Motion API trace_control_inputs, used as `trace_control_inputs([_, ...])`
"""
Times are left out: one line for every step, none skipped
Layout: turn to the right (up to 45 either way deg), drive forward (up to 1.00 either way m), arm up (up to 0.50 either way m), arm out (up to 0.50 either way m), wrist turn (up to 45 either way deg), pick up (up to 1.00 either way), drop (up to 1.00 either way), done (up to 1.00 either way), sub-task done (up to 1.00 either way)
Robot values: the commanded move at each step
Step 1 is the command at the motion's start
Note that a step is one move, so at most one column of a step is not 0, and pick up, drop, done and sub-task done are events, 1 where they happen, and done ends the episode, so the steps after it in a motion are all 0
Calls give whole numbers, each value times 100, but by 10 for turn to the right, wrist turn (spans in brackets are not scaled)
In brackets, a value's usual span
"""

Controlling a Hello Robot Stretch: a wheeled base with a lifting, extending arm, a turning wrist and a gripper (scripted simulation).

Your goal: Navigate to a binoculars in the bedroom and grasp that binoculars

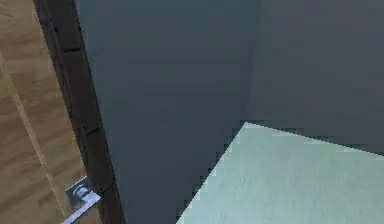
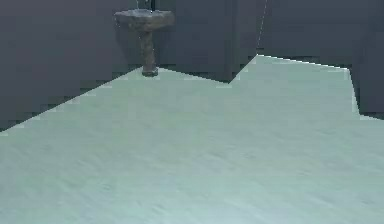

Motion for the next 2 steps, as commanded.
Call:
trace_control_inputs([-450,0,0,0,0,0,0,0,0])
trace_control_inputs([-450,0,0,0,0,0,0,0,0])
